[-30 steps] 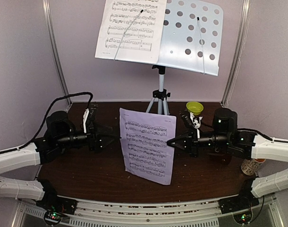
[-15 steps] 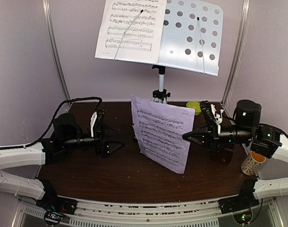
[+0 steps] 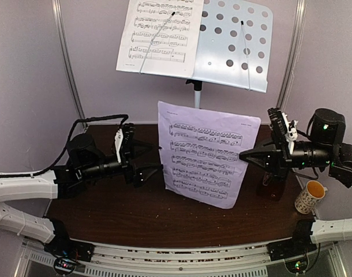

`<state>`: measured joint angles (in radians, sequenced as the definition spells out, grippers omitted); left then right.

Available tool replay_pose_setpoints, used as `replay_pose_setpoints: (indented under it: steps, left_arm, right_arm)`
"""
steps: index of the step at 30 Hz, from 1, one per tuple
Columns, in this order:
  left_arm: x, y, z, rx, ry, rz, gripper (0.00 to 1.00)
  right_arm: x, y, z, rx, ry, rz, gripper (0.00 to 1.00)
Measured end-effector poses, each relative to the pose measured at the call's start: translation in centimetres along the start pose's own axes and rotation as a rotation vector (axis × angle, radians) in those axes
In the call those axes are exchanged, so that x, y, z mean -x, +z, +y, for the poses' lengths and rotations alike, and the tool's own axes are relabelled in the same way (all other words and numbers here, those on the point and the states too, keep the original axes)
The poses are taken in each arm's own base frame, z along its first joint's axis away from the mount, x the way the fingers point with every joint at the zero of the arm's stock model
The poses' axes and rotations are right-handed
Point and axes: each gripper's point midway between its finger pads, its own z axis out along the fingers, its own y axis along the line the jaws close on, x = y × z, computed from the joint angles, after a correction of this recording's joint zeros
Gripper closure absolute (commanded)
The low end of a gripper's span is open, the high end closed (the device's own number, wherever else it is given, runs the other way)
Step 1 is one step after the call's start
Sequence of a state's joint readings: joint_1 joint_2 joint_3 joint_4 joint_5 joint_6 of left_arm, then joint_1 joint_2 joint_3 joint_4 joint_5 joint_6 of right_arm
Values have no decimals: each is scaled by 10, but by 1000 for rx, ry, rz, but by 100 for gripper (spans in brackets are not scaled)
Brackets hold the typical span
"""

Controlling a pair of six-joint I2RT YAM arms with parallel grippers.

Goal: Set up the instrument practice props

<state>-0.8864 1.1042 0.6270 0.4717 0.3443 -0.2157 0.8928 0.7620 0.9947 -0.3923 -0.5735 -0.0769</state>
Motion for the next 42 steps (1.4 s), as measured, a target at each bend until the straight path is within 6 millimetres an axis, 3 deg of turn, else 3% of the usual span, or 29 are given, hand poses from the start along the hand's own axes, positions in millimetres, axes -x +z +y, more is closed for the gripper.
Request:
replay_pose_setpoints:
  steps: [5, 12, 17, 25, 27, 31, 36, 42]
  left_arm:
    - [28, 14, -20, -66, 33, -38, 31]
    - [85, 19, -75, -205, 86, -142, 76]
    - [128, 20, -76, -144, 81, -189, 100]
    - [210, 24, -50, 43, 91, -261, 99]
    - [227, 30, -43, 90, 110, -264, 87]
    - [251, 39, -34, 154, 160, -250, 79]
    - [274, 43, -29, 185, 214, -235, 84]
    - [301, 40, -19, 200, 252, -247, 92]
  right_arm:
    - [16, -9, -5, -49, -17, -29, 100]
    - [51, -22, -19, -152, -26, -98, 100]
    - [75, -29, -31, -226, -28, -139, 100]
    - [130, -36, -61, -392, -37, -228, 100]
    - [146, -39, -70, -439, -38, -251, 100]
    - [182, -48, -80, -506, -58, -309, 100]
    - [218, -62, -85, -561, -101, -371, 100]
    - [233, -63, -92, -600, -135, -383, 100]
